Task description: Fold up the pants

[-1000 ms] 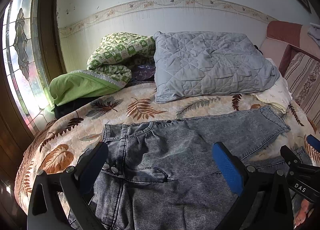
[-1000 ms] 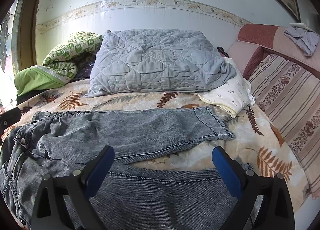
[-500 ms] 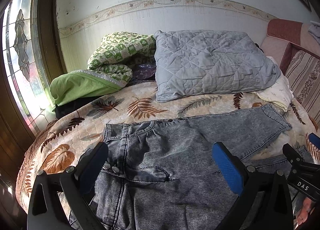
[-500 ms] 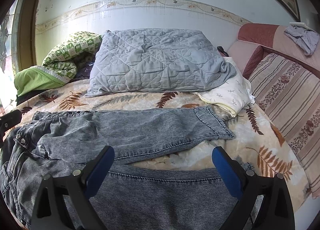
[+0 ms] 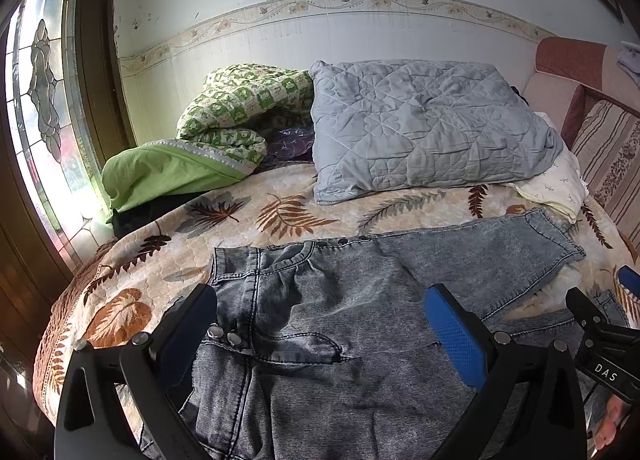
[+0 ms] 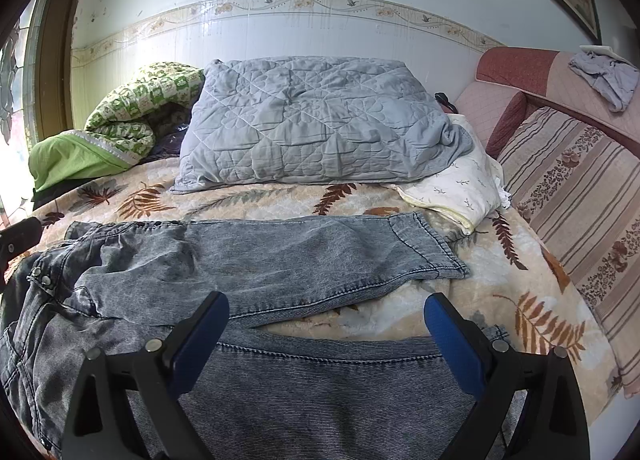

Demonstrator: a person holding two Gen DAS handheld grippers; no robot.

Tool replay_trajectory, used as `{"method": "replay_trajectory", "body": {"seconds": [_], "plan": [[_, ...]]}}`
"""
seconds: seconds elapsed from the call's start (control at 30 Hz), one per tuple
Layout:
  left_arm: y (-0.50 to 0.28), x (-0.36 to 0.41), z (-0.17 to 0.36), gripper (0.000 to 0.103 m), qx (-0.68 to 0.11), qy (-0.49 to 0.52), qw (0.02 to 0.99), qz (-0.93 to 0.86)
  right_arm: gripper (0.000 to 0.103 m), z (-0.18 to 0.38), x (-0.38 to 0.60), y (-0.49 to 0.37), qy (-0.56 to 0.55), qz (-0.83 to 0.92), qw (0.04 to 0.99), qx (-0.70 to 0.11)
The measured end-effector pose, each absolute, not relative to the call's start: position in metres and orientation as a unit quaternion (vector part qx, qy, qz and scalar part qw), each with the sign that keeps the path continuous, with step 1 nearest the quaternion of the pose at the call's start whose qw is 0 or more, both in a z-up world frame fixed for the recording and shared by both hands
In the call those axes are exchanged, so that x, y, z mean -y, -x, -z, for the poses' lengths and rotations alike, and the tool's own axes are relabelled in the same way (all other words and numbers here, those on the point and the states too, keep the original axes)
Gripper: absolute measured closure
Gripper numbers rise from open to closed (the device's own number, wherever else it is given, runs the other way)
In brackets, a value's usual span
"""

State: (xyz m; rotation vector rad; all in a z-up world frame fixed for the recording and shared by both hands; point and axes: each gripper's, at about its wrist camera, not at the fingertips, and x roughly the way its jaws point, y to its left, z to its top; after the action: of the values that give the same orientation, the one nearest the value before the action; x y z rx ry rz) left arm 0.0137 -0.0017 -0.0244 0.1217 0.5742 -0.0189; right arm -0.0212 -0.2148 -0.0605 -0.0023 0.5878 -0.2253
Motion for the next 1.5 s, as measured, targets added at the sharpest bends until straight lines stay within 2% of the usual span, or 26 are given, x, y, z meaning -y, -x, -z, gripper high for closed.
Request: {"method": "replay_trajectory", "body": {"seconds": [0.33, 0.67, 1.5], "plan": [[-0.024, -0.006, 0.033, 0.000, -0.299, -0.061, 0.952, 0.001, 0.004, 0.061, 0.220, 0.011, 0.003, 0.124, 0.946, -0.301], [-0.060, -0.036, 0.062, 0.000, -0.348, -0.058, 0.935, -0.041, 0.004, 0.075, 0.244, -0.024, 0.022, 0.169, 0.921, -0.351], [-0.099, -0.034, 0.087, 0.000, -0.375, -0.078, 0.922, -0.054, 0.004, 0.086, 0.246, -0.060, 0.046, 0.180, 0.912, -0.367]]}}
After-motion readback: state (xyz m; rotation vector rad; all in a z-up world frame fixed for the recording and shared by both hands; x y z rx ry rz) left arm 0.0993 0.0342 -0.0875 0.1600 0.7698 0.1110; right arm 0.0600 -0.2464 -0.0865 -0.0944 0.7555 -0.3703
